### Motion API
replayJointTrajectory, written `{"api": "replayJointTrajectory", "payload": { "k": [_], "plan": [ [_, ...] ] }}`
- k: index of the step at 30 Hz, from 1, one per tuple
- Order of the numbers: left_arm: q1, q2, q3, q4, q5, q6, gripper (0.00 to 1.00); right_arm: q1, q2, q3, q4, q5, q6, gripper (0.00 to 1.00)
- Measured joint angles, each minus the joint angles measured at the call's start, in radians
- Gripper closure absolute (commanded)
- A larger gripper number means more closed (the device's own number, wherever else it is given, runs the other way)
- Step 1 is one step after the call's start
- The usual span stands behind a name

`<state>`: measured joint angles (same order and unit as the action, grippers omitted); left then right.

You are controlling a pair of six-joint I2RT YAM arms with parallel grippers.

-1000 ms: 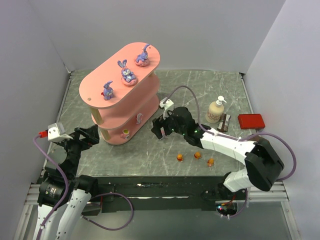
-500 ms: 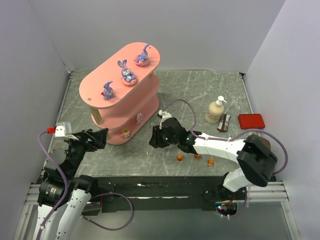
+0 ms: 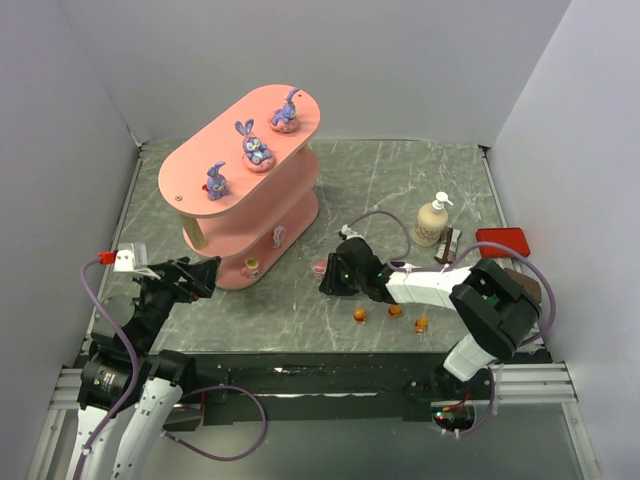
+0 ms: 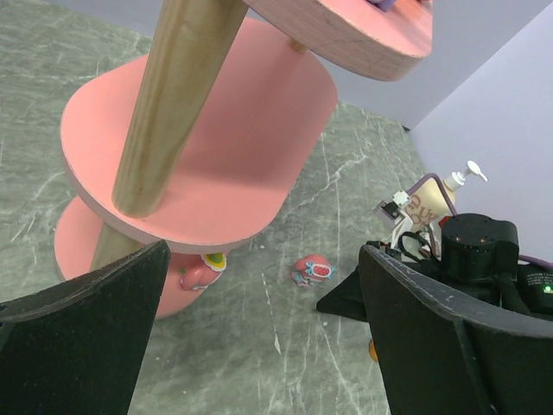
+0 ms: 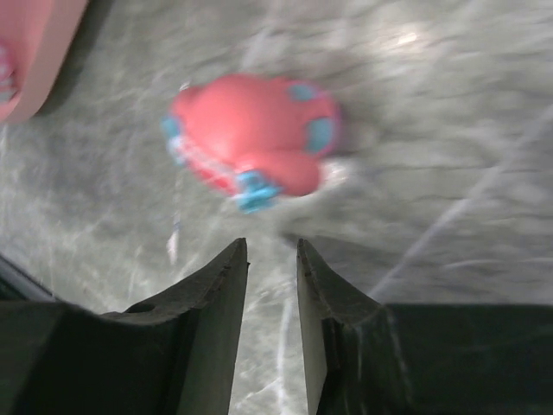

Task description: Place and organize the plastic toys onto the shelf

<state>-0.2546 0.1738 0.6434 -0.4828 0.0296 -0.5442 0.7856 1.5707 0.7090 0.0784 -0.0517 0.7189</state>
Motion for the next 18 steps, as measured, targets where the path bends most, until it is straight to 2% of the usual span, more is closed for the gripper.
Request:
{"api": "replayJointTrajectory", "payload": {
  "k": [18],
  "plan": [
    [0.0,0.001,0.0,0.0,-0.007,0.0,0.04,-0.129,0.057,0.019,0.035,0.013,-0.014,0.67]
  ]
}}
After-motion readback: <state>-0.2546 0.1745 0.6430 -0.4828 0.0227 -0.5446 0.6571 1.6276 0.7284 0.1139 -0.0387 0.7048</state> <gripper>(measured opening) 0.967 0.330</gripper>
